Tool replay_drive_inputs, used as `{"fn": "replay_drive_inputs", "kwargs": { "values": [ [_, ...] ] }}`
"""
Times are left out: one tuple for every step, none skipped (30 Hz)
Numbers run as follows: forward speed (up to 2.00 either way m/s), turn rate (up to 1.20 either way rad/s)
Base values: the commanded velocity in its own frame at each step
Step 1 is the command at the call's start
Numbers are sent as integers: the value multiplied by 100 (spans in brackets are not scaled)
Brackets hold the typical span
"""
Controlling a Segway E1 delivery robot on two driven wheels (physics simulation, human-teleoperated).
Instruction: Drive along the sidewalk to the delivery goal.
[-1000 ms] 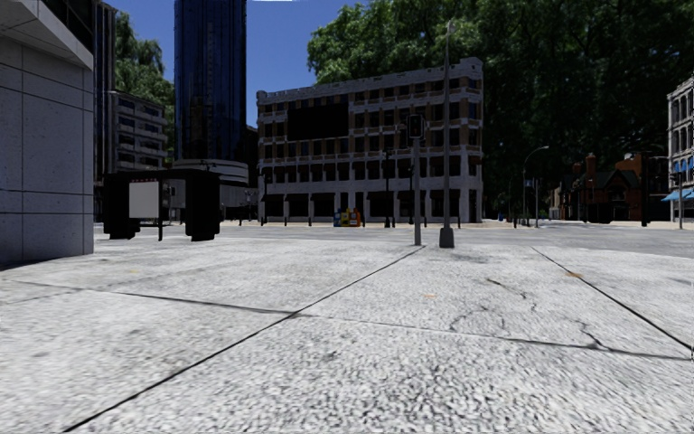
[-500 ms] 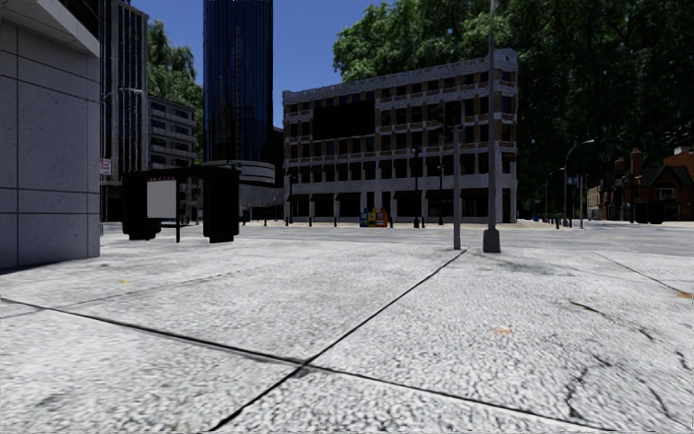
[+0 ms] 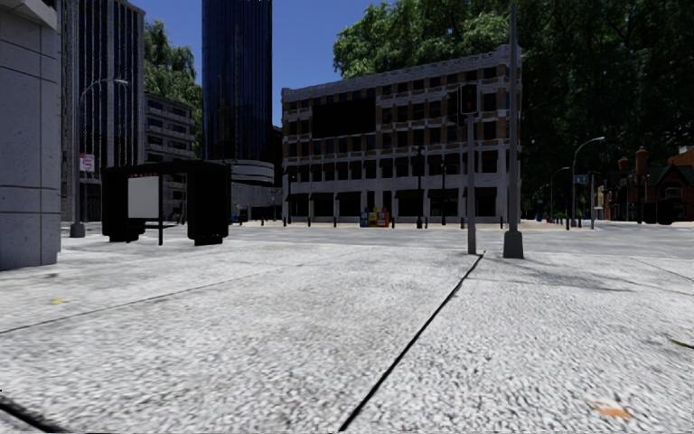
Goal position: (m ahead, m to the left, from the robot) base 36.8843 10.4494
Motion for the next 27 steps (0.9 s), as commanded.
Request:
{"fn": "replay_drive_inputs", "kwargs": {
  "values": [
    [200, 0],
    [200, 0],
    [200, 0],
    [200, 0],
    [200, 0],
    [200, 0],
    [200, 0],
    [200, 0],
    [200, 0],
    [200, 0],
    [200, 0],
    [200, 0],
    [200, 0],
    [200, 0],
    [200, 0],
    [200, 0],
    [200, 0],
    [200, 0],
    [200, 0],
    [200, 0],
    [200, 0],
    [200, 0],
    [200, 0],
    [200, 0],
    [200, 0],
    [200, 0],
    [200, 0]
  ]
}}
